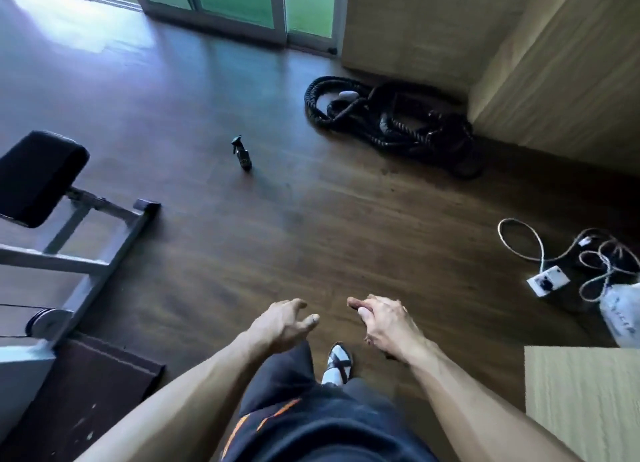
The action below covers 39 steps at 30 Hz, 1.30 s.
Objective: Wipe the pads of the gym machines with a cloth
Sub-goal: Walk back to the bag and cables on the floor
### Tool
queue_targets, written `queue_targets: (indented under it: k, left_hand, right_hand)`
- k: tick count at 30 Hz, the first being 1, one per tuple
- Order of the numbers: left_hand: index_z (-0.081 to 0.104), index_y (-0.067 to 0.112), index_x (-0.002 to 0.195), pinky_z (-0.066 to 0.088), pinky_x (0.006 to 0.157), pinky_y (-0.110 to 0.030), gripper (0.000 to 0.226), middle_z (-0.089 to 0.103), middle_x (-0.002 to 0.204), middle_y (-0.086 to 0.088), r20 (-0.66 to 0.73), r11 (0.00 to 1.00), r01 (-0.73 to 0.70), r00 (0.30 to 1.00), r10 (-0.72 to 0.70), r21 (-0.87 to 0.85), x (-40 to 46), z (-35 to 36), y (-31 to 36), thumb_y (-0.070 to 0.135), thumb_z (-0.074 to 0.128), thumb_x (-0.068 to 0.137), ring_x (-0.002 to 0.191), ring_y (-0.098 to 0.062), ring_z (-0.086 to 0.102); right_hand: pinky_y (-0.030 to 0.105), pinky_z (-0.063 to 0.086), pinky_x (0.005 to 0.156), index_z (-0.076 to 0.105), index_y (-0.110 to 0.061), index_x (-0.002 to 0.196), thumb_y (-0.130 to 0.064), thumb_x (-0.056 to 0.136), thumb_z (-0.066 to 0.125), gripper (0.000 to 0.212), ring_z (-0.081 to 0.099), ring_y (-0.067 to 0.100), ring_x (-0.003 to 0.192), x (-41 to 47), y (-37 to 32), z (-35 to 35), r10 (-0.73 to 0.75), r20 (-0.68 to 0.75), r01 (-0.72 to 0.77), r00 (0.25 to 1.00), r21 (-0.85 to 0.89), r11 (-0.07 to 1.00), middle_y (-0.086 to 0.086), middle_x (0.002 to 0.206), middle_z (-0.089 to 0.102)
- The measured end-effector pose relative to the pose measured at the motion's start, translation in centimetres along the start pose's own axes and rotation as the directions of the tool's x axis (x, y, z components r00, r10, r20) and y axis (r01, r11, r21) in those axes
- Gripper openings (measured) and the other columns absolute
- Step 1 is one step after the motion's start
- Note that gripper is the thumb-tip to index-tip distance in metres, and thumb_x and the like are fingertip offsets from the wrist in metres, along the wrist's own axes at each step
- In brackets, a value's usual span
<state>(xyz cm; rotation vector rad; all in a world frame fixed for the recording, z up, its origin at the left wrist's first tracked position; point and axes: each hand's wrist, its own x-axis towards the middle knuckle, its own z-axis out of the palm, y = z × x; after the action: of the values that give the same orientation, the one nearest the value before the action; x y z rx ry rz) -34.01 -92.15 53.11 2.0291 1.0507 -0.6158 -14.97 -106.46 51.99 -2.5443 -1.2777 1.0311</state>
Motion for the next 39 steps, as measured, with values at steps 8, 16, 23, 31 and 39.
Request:
queue_targets:
  k: [8,16,23,31,39]
  left_hand:
    - [0.056,0.022,0.129,0.044,0.101,-0.037,0.06,0.062,0.128,-0.006,-0.011,0.993,0.035,0.999,-0.036,-0.115,16.3,-13.8,3.9,0.065,0.044,0.088,0.122,-0.025,0.054]
    - [0.049,0.021,0.141,0.039,0.109,-0.035,0.063,0.054,0.143,-0.005,-0.08,0.98,0.068,0.993,-0.084,-0.184,30.5,-31.1,5.9,0.061,0.046,0.093,0.134,-0.02,0.047]
    - [0.044,0.024,0.145,0.037,0.11,-0.033,0.063,0.048,0.148,-0.002,-0.109,0.959,0.158,0.976,-0.188,-0.234,41.7,-45.1,4.9,0.061,0.044,0.094,0.137,-0.019,0.043]
    - [0.043,0.025,0.145,0.038,0.109,-0.036,0.065,0.048,0.148,-0.003,-0.136,0.819,0.29,0.905,-0.402,-0.495,52.0,-58.8,1.7,0.063,0.044,0.092,0.137,-0.021,0.044]
    - [0.051,0.027,0.139,0.043,0.104,-0.036,0.064,0.056,0.139,0.0,-0.12,0.513,0.327,0.743,-0.659,-0.793,58.2,-68.1,-3.9,0.065,0.044,0.088,0.131,-0.023,0.05]
  right_hand:
    - [0.034,0.03,0.116,0.062,-0.027,0.132,-0.041,0.103,0.043,0.038,0.042,0.015,0.14,21.2,-1.6,-11.2,-0.07,0.048,0.074,0.996,-0.09,0.993,0.002,0.145,0.055]
    - [0.034,0.027,0.118,0.063,-0.036,0.129,-0.04,0.102,0.043,0.035,0.041,0.01,0.14,39.8,-9.5,-22.2,-0.128,0.062,0.132,0.99,-0.073,0.989,-0.008,0.144,0.055]
    - [0.036,0.027,0.117,0.061,-0.036,0.129,-0.051,0.095,0.028,0.05,0.04,0.012,0.14,58.5,-17.7,-30.1,-0.289,0.128,0.303,0.949,-0.108,0.947,-0.015,0.144,0.053]
    - [0.038,0.027,0.118,0.061,-0.036,0.131,-0.047,0.1,0.034,0.042,0.039,0.014,0.141,78.7,-29.8,-38.7,-0.484,0.324,0.569,0.813,-0.265,0.778,-0.009,0.144,0.054]
    - [0.034,0.035,0.11,0.059,-0.042,0.134,-0.046,0.1,0.034,0.042,0.047,0.018,0.134,91.9,-46.6,-40.1,-0.626,0.553,0.832,0.55,-0.295,0.47,-0.006,0.135,0.061]
